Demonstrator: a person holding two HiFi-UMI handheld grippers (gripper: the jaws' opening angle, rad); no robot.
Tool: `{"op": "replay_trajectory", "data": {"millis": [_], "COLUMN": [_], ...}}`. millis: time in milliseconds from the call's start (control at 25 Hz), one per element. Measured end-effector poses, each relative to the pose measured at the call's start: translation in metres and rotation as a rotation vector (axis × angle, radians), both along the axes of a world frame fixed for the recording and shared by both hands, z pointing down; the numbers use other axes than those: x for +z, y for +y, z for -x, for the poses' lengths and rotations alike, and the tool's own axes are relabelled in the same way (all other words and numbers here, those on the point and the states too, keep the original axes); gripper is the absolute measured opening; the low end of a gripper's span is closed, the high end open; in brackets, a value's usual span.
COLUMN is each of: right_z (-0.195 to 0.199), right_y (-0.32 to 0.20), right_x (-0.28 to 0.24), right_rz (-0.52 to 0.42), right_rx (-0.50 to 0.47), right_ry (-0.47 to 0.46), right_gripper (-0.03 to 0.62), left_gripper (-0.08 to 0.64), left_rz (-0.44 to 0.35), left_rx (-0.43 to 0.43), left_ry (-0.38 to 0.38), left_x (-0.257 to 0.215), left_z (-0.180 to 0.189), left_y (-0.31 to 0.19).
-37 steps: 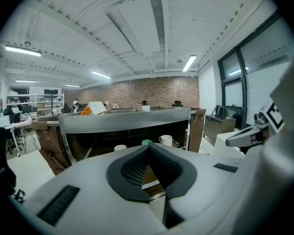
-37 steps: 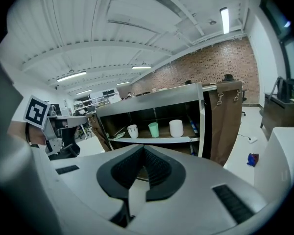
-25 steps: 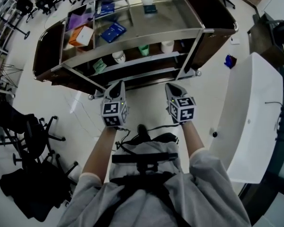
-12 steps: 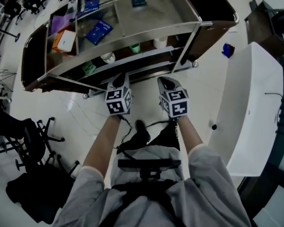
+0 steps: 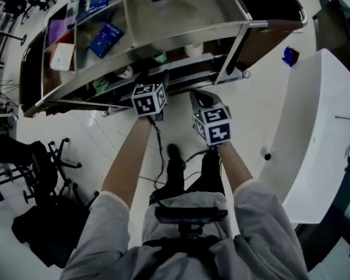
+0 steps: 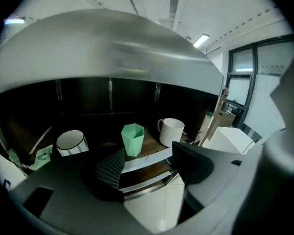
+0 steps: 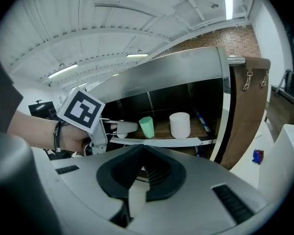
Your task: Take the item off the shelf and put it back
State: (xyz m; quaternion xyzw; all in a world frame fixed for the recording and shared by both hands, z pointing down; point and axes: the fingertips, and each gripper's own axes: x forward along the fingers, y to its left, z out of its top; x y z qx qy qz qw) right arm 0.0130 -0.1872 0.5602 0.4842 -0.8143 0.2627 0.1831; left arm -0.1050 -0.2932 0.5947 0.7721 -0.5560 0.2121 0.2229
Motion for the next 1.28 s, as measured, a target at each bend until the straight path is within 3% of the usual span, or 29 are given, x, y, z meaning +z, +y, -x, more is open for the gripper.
{"op": "replay_trajectory", "data": {"millis": [120, 440, 1280], "right_z": [-0.007, -0.017, -0.011], "right_y": [-0.006, -0.022, -0.042], "right_x": [0.010, 0.026, 0.053], "right_rz": [0.009, 0.042, 0.097], "right_rx": [-0.003, 0.011, -0.009], "right_ry": [-0.011, 0.009, 0.016], "right_gripper": [0.009, 0.009, 0.009], "left_gripper": [0.383, 0.445, 0.445], "left_rz": [0.028, 0.059, 0.063], "left_rx": [-0.029, -0.066, -0.101], "left_ry": [0.003, -0.024, -0.100], "left_x": [0.020, 0.048, 0.072], "left_z": [-0.004, -0.004, 0.010], "left_y": [-0.018, -0.058, -0.100]}}
